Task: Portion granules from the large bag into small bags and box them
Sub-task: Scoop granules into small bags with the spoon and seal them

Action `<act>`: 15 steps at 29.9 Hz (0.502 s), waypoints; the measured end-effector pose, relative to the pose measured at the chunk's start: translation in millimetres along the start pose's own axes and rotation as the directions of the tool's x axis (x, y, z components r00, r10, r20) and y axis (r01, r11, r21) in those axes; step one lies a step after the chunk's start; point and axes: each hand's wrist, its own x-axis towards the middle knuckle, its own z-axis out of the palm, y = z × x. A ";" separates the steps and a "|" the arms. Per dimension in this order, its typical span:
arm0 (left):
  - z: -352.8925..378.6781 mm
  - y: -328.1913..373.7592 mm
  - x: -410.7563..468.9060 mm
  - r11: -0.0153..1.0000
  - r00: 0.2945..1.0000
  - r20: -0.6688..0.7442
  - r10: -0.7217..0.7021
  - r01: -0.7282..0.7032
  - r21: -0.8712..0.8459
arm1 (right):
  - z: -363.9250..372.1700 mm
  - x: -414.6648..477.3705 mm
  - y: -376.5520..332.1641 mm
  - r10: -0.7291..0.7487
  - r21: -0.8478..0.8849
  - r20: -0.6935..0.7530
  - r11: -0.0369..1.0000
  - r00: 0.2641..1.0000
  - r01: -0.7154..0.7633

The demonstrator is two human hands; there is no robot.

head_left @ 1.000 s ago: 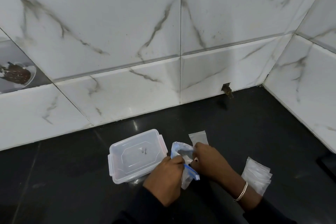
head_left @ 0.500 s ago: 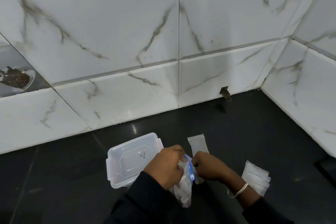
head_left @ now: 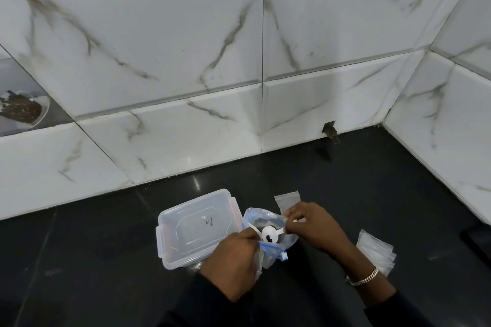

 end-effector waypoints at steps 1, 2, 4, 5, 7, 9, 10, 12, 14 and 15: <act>1.9 -1.2 -1.1 1.000 1.000 -0.021 0.005 -0.005 0.000 | 1.1 -0.8 1.7 -0.003 0.028 -0.009 1.000 1.000 0.003; 2.5 -1.1 -3.8 1.000 0.999 -0.047 0.017 -0.018 -0.002 | 2.1 -1.8 2.5 -0.004 0.043 -0.018 0.999 1.000 0.005; 5.8 -2.2 -9.7 1.000 0.998 -0.055 0.029 -0.029 0.000 | 4.3 -3.5 4.8 -0.002 0.058 -0.037 0.998 0.999 0.004; 8.9 -3.1 -11.5 1.000 0.998 -0.059 0.031 -0.031 -0.004 | 5.3 -4.6 6.5 -0.001 0.052 -0.050 0.999 0.999 0.003; 10.0 -0.7 -14.0 0.998 0.992 -0.111 0.057 -0.060 -0.021 | 8.2 -8.1 7.9 -0.030 -0.028 -0.088 0.999 0.996 0.028; 10.3 3.6 -13.3 0.997 0.993 -0.098 0.063 -0.067 -0.035 | 14.4 -13.0 7.4 -0.121 -0.193 -0.121 0.976 0.985 0.096; 10.3 5.9 -13.3 0.997 0.995 -0.081 0.061 -0.064 -0.033 | 18.2 -15.7 5.8 -0.152 -0.269 -0.134 0.957 0.979 0.112; 7.2 11.7 -13.1 0.998 0.994 -0.087 0.059 -0.061 -0.017 | 28.0 -18.7 3.6 -0.181 -0.370 -0.153 0.922 0.971 0.113; 8.4 16.6 -12.9 0.990 0.972 -0.191 0.139 -0.135 0.032 | 35.7 -18.9 1.4 -0.221 -0.438 -0.151 0.889 0.964 0.135; 7.4 18.4 -12.8 0.985 0.965 -0.202 0.165 -0.150 0.088 | 38.7 -16.7 1.7 -0.231 -0.479 -0.146 0.867 0.962 0.136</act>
